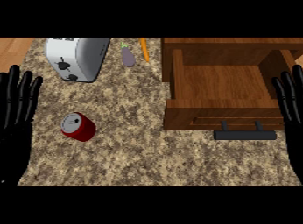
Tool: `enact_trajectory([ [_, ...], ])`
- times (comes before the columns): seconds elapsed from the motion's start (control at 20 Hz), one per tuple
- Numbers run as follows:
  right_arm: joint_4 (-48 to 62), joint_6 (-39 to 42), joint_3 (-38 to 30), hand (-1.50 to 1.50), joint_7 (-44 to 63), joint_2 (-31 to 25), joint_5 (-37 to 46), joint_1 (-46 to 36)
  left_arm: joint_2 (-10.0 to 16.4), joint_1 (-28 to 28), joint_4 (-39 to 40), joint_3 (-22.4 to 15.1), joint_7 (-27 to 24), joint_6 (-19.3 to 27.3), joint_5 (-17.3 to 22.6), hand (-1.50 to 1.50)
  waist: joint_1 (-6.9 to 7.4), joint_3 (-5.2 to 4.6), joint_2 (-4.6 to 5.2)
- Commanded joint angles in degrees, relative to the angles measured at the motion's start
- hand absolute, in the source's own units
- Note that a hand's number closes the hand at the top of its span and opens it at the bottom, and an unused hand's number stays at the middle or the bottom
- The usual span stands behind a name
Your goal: Pick up the can, place it into the drawer and close the drawer
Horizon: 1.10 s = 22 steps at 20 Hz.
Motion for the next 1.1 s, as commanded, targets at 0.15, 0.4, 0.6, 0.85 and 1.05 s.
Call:
enact_trajectory([
  [0.15,0.9,0.5,-2.5,-1.5,-3.5,0.3,-1.5,2.8,-3.4,2.7,-0.9,1.0,1.6,12.2,-11.3,-1.5,0.08,0.54,-1.14],
  [0.4,3.0,-4.2,-4.9,-1.5,7.2,1.3,-0.6,5.5,-3.5,10.8,1.0,5.2,14.6,25.9,-8.9,-1.5,0.59,0.49,-0.88],
  [0.6,1.7,-5.9,-4.3,-1.5,11.9,1.6,0.6,3.2,-3.5,10.9,-4.6,-0.7,24.0,32.5,-16.3,-1.5,0.31,0.51,-1.14],
  [0.85,7.2,-2.9,-7.4,-1.5,6.6,1.2,-2.6,4.5,-3.5,15.9,-9.5,-4.4,25.0,34.2,-19.3,-1.5,0.46,0.48,-1.16],
  [1.05,3.3,-3.3,-6.7,-1.5,8.6,1.6,-1.1,5.1,-2.8,8.1,-9.9,-4.5,34.2,32.5,-23.9,-1.5,0.18,0.48,-1.15],
])
